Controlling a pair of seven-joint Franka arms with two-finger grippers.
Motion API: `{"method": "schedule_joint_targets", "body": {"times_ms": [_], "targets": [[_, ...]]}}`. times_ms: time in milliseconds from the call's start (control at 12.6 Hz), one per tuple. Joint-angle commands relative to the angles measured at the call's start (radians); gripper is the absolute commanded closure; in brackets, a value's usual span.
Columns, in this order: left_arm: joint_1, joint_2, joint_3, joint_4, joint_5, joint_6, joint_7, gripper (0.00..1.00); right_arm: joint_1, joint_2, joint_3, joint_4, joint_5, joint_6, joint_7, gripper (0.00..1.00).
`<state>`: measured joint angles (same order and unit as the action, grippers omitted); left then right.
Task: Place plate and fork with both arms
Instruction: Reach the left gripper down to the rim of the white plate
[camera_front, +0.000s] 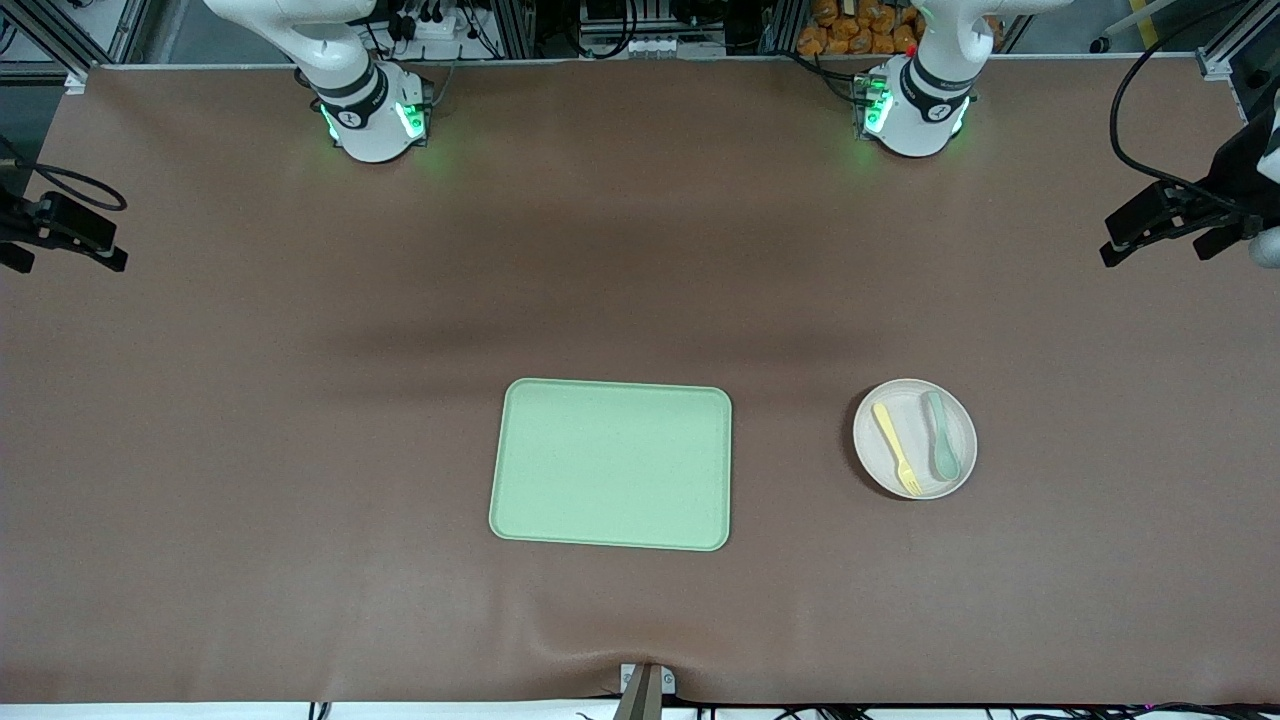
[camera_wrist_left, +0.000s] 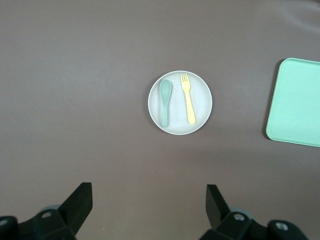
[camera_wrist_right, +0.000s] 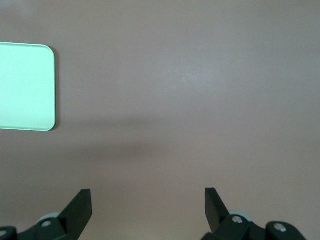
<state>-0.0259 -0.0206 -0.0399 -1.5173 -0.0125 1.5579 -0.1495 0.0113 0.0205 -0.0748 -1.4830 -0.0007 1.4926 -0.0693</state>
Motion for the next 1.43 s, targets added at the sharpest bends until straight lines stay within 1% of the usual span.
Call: {"method": "schedule_joint_targets", "body": {"times_ms": [0, 238, 477, 556, 715, 795, 954, 1033, 1113, 1351], "targets": [[-0.006, 0.004, 0.002, 0.012, 0.022, -0.009, 0.008, 0.00, -0.022, 0.010, 0.013, 0.035, -0.013, -0.028, -0.018, 0.00], [-0.003, 0.017, 0.002, 0.008, 0.022, -0.021, 0.008, 0.00, -0.022, 0.010, 0.013, 0.035, -0.013, -0.041, -0.017, 0.00], [0.037, 0.088, 0.000, -0.024, 0.019, -0.006, 0.015, 0.00, -0.022, 0.010, 0.013, 0.035, -0.013, -0.041, -0.017, 0.00], [0.038, 0.118, 0.000, -0.035, 0.019, 0.031, 0.011, 0.00, -0.022, 0.010, 0.013, 0.035, -0.013, -0.041, -0.017, 0.00], [0.044, 0.168, 0.000, -0.090, 0.017, 0.144, 0.002, 0.00, -0.024, 0.010, 0.013, 0.035, -0.013, -0.041, -0.017, 0.00], [0.041, 0.183, 0.000, -0.136, 0.017, 0.207, -0.008, 0.00, -0.024, 0.010, 0.013, 0.035, -0.013, -0.046, -0.017, 0.00], [0.041, 0.197, -0.001, -0.283, 0.016, 0.429, -0.008, 0.00, -0.024, 0.009, 0.013, 0.035, -0.013, -0.054, -0.017, 0.00], [0.041, 0.220, -0.001, -0.340, 0.016, 0.530, -0.010, 0.00, -0.024, 0.009, 0.013, 0.035, -0.013, -0.061, -0.017, 0.00], [0.043, 0.250, -0.001, -0.366, 0.014, 0.588, -0.016, 0.00, -0.024, 0.009, 0.013, 0.035, -0.013, -0.064, -0.017, 0.00], [0.052, 0.320, 0.000, -0.420, 0.014, 0.686, -0.035, 0.00, -0.024, 0.009, 0.013, 0.035, -0.013, -0.066, -0.017, 0.00]]}}
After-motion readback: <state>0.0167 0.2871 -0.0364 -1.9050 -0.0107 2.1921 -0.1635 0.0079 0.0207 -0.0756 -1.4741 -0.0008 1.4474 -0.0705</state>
